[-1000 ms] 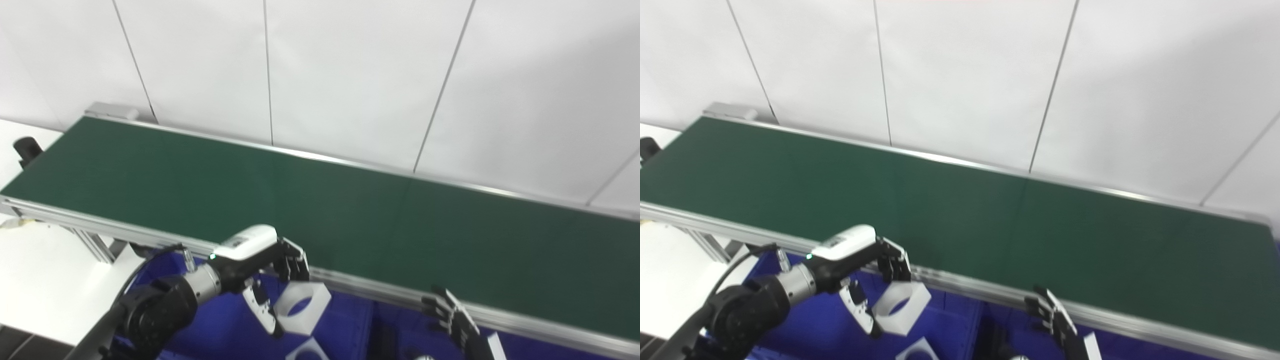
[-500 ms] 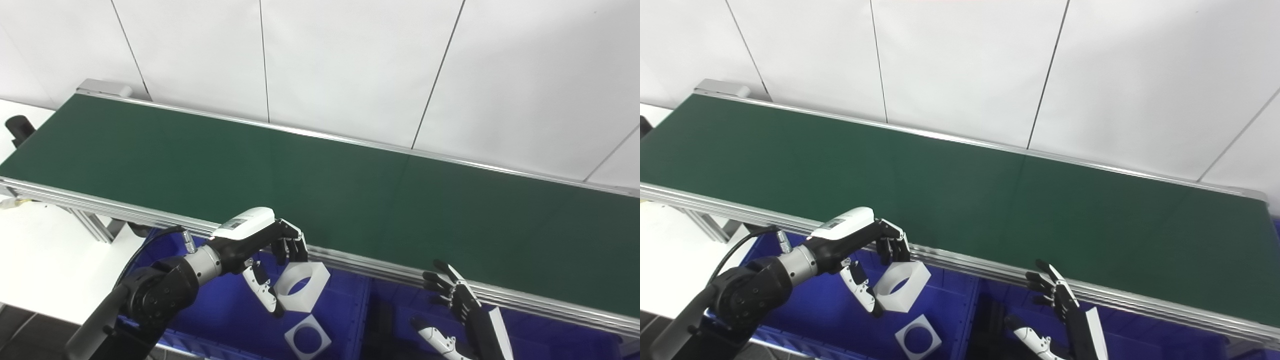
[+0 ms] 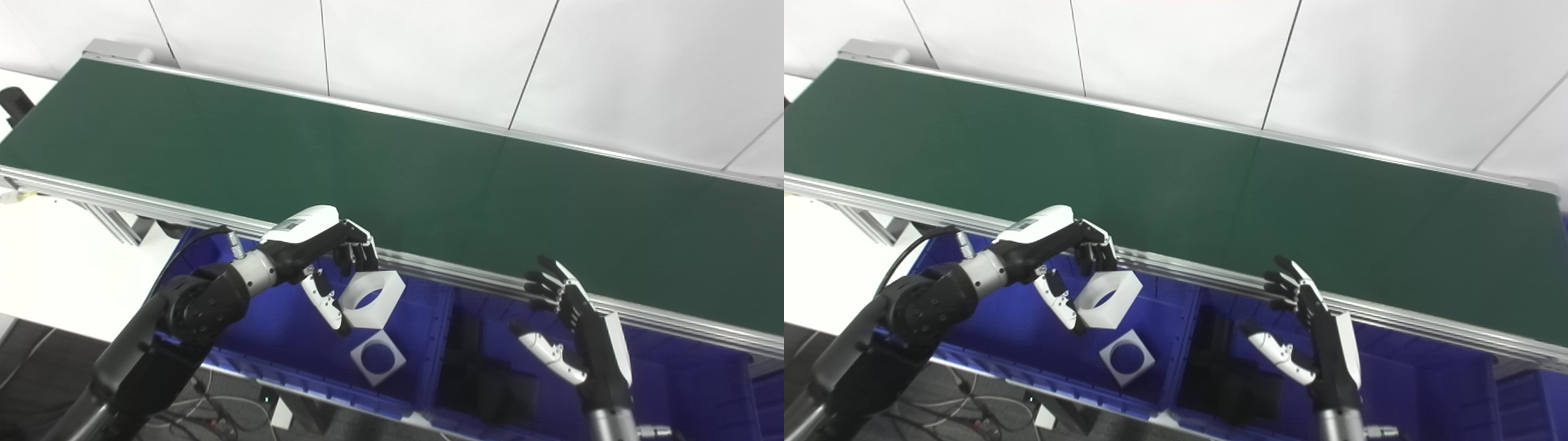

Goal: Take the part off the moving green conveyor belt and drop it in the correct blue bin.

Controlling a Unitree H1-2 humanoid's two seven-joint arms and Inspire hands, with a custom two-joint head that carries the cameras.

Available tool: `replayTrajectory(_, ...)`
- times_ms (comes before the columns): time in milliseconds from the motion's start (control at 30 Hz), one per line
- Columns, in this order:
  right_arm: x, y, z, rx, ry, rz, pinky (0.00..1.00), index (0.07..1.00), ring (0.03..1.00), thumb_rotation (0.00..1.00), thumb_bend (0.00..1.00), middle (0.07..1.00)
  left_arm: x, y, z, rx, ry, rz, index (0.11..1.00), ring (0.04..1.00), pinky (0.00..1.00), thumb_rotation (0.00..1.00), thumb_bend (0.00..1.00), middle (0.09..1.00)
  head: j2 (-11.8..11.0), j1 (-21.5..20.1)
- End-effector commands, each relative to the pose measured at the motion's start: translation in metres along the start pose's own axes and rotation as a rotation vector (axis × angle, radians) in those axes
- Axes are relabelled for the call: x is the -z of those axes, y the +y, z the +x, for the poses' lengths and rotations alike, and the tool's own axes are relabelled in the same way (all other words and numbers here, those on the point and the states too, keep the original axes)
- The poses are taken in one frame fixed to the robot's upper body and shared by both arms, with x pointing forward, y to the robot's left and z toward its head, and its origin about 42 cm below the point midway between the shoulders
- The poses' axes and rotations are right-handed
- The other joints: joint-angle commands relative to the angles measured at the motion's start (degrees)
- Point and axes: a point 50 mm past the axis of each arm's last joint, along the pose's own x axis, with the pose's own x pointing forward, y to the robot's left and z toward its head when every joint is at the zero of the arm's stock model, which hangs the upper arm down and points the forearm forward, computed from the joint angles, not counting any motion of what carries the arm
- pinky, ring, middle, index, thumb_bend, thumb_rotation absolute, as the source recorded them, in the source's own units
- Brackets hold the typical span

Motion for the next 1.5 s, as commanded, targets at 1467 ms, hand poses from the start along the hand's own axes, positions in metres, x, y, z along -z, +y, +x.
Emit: replayTrajectory(1467, -0.012, -0.003, 0.004, 0.015, -0.043, 0.0, 0.65, 0.881, 0.742, 0.52, 0.65, 0.778, 0.022, -0.026, 0.057, 0.134, 0.029, 0.096, 0.494, 0.526, 0.59, 0.0, 0.53, 0.486, -0.5, -0.4)
